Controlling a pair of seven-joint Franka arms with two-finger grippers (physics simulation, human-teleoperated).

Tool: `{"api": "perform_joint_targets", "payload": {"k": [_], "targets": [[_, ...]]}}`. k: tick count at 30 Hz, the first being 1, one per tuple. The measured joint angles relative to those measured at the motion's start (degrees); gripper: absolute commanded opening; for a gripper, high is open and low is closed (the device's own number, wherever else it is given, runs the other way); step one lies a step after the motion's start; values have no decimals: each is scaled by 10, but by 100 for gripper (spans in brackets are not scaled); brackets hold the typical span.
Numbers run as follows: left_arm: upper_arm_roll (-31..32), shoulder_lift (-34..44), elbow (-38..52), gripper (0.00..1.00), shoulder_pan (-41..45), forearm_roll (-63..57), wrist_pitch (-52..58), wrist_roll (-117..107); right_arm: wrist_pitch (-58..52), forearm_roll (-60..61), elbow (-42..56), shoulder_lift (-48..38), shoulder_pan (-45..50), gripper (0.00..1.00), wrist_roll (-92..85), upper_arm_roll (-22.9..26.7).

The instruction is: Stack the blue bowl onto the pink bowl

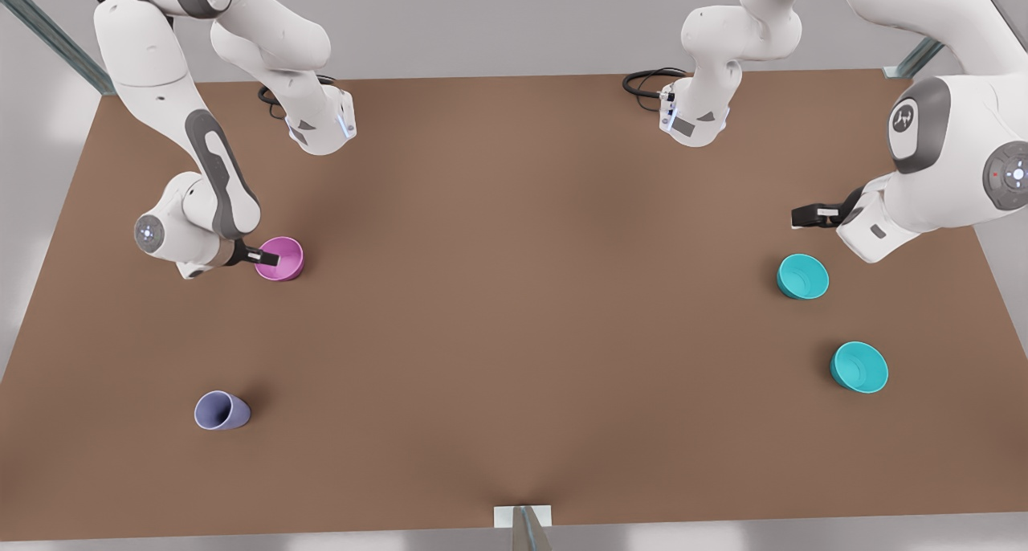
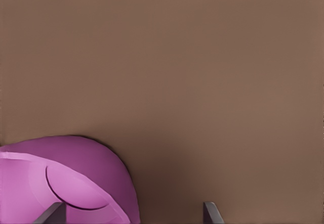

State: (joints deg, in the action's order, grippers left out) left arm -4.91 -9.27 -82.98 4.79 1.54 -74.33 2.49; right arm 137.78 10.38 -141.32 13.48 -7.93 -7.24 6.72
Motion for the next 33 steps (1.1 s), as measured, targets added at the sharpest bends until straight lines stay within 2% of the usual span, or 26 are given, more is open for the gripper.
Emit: {"api": "perform_joint_targets", "payload": {"k": [1,2,4,12,15,17,18,21,23,30,31,32,33], "targets": [[0,0,0,100,1,0,1,1,2,1,1,0,0,38,-1,0],[0,0,0,100,1,0,1,2,4,3,2,1,1,28,-3,0],[1,1,0,100,2,0,2,3,7,12,5,7,4,21,-11,-1],[1,2,0,100,2,1,6,8,-23,53,48,-2,7,21,-35,-11],[1,2,0,100,2,1,7,9,-76,117,106,1,6,21,-44,-61],[1,2,0,100,2,1,7,10,-98,185,179,43,14,21,-47,-127],[1,1,0,100,1,1,7,10,-102,221,242,84,51,21,-46,-146],[1,1,1,100,2,1,7,11,-96,292,459,234,166,21,-25,-163],[1,3,1,100,2,1,8,11,-87,314,550,301,216,21,-6,-165],[1,5,1,100,2,0,10,10,-10,337,611,378,320,21,54,-165],[1,5,2,100,2,0,10,10,-3,337,615,382,322,24,62,-164],[0,3,2,100,2,0,10,10,3,337,620,386,323,100,70,-164],[-2,2,2,100,2,0,9,9,8,337,624,389,323,100,78,-164]]}}
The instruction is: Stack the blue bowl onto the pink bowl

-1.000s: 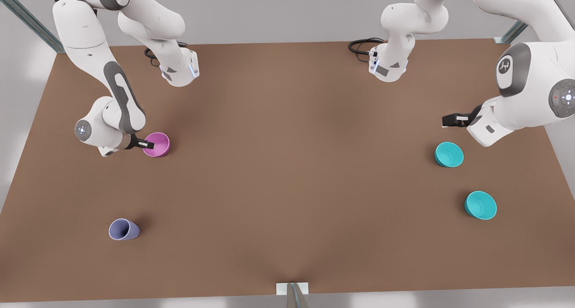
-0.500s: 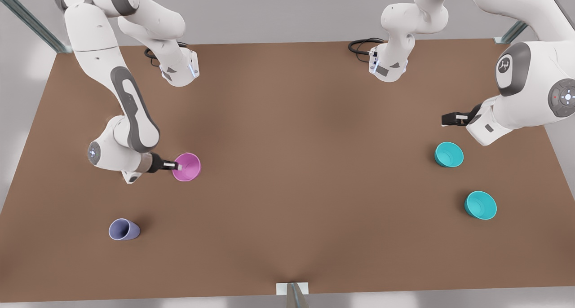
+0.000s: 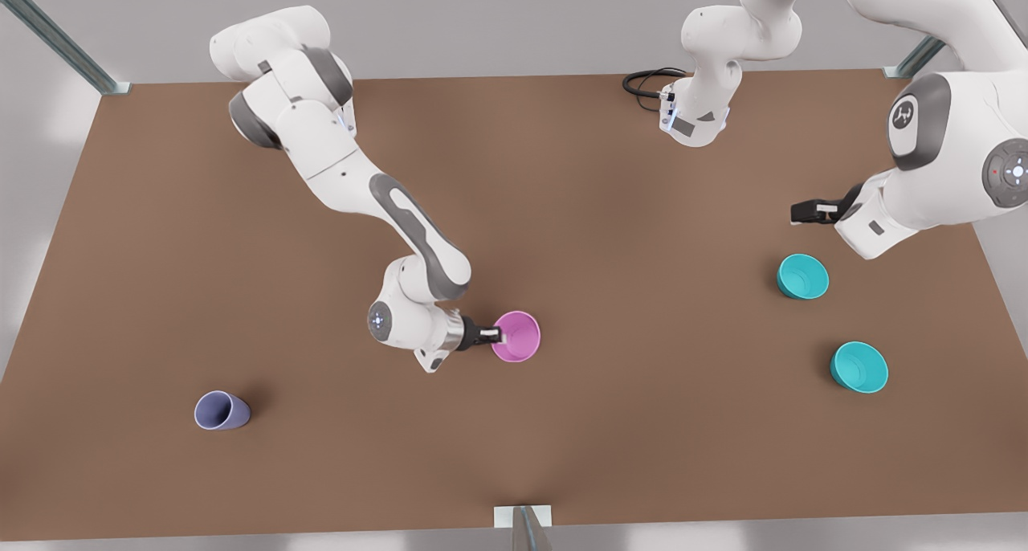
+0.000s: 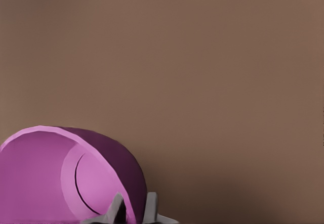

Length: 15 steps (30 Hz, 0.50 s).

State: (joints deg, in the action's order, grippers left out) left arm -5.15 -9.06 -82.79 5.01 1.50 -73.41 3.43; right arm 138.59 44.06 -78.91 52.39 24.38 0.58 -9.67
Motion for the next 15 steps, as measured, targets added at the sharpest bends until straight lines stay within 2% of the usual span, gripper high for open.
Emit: {"api": "perform_joint_targets", "payload": {"k": [4,7,9,11,13,15], "targets": [[-15,-1,16,100,0,-1,-2,0,13,1,4,-7,-1,100,28,0],[-42,7,-7,100,-5,3,-18,0,9,-1,0,-54,-25,100,55,5],[-56,6,-39,100,-9,6,-39,-1,-63,-21,3,-116,-47,100,80,92],[-101,-6,-109,100,-7,35,-91,3,-179,-77,32,-161,-84,100,94,172],[-138,-21,-202,100,-43,68,-170,20,-308,-161,82,-185,-164,100,93,202],[-164,-32,-289,100,-64,114,-256,50,-410,-246,93,-241,-217,100,77,210]]}}
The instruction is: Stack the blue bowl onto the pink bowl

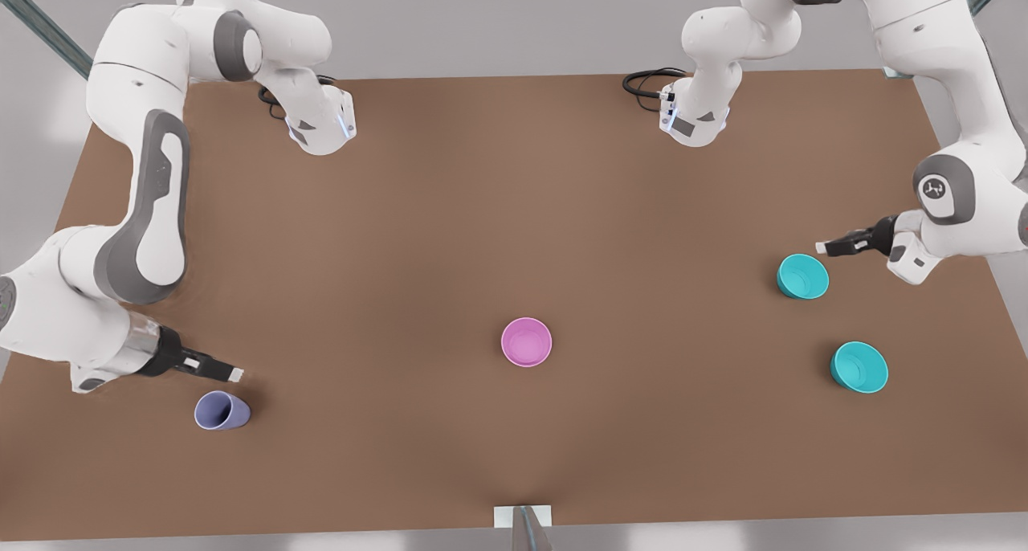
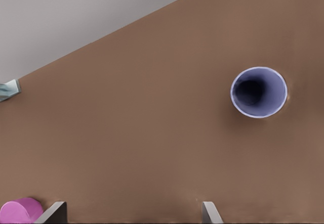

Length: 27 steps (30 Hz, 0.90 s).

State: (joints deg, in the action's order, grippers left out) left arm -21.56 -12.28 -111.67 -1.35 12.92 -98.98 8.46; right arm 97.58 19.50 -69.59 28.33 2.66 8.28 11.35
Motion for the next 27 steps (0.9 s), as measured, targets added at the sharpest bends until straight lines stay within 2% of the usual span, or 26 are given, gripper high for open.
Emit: {"api": "perform_joint_targets", "payload": {"k": [2,6,12,21,22,23,24,26,27], "targets": [[-18,-16,-44,100,-15,30,-80,32,-74,-72,-2,-59,-12,100,-21,1],[-24,-65,-62,100,-27,77,-197,87,-137,-147,-119,-171,-12,100,-55,-1],[-24,-125,-75,100,-43,121,-282,155,-157,-178,-139,-178,-9,100,-92,-3],[-18,-142,-101,100,-52,148,-314,230,-167,-184,-139,-170,-6,100,-129,-3],[-17,-144,-101,80,-51,148,-315,237,-168,-184,-139,-169,-5,100,-132,-3],[-15,-145,-101,65,-51,149,-316,242,-169,-184,-139,-167,-5,100,-135,-3],[-13,-146,-101,60,-51,149,-317,248,-169,-184,-139,-166,-6,100,-138,-3],[-9,-147,-101,59,-50,150,-318,257,-170,-184,-139,-165,-9,100,-143,-3],[-7,-147,-101,53,-50,150,-318,261,-171,-184,-139,-164,-10,100,-146,-3]]}}
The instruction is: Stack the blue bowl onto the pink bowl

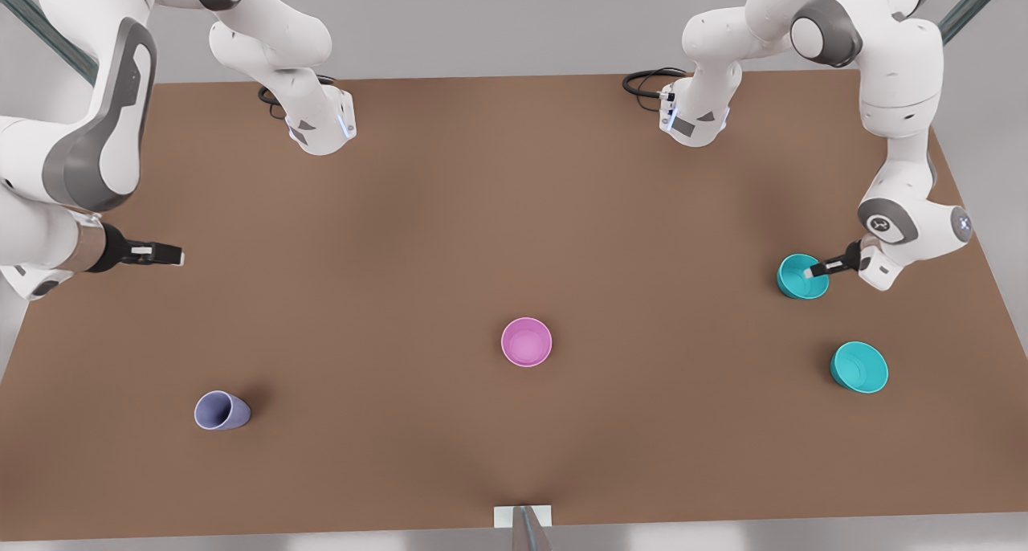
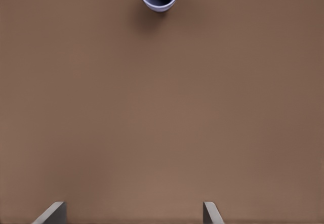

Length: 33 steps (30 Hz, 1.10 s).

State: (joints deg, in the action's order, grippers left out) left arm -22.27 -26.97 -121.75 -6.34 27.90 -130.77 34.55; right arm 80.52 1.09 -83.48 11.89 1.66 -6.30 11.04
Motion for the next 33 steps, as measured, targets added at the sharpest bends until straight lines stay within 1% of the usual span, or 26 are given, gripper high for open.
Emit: {"api": "perform_joint_targets", "payload": {"k": [2,3,4,10,11,12,16,17,19,21,22,25,26,28,30,33], "targets": [[2,-2,0,48,0,0,0,7,-1,0,0,1,-2,100,-5,0],[3,-3,0,48,0,0,0,11,-1,0,0,2,-2,100,-7,0],[3,-4,0,42,0,0,0,14,-1,0,0,2,-3,100,-9,1],[5,-7,1,39,0,1,0,30,-5,0,0,3,-3,100,-20,1],[6,-8,1,32,0,0,0,32,-5,0,0,4,-3,100,-21,1],[7,-8,1,22,-1,0,0,33,-5,1,0,4,-3,100,-23,1],[7,0,6,21,2,-2,7,35,-6,1,0,4,-3,100,-27,1],[7,16,12,21,12,-4,15,32,-6,1,0,5,-3,100,-28,1],[8,42,31,21,63,-6,33,20,-6,1,0,5,-3,100,-30,1],[22,40,74,21,134,-7,52,1,-6,2,0,7,-4,100,-32,1],[25,27,115,21,177,-7,65,-13,-6,2,-1,7,-3,100,-33,1],[29,-61,293,21,292,-6,117,-69,-7,2,-1,7,0,100,-35,1],[41,-93,347,21,315,-6,131,-92,-7,2,-1,7,0,100,-36,1],[86,-147,434,21,336,-6,152,-144,-7,1,-2,9,0,100,-37,1],[104,-168,468,21,364,-6,166,-198,-5,1,-2,10,4,100,-38,1],[112,-185,490,21,396,-6,174,-277,-3,1,-2,13,6,100,-39,0]]}}
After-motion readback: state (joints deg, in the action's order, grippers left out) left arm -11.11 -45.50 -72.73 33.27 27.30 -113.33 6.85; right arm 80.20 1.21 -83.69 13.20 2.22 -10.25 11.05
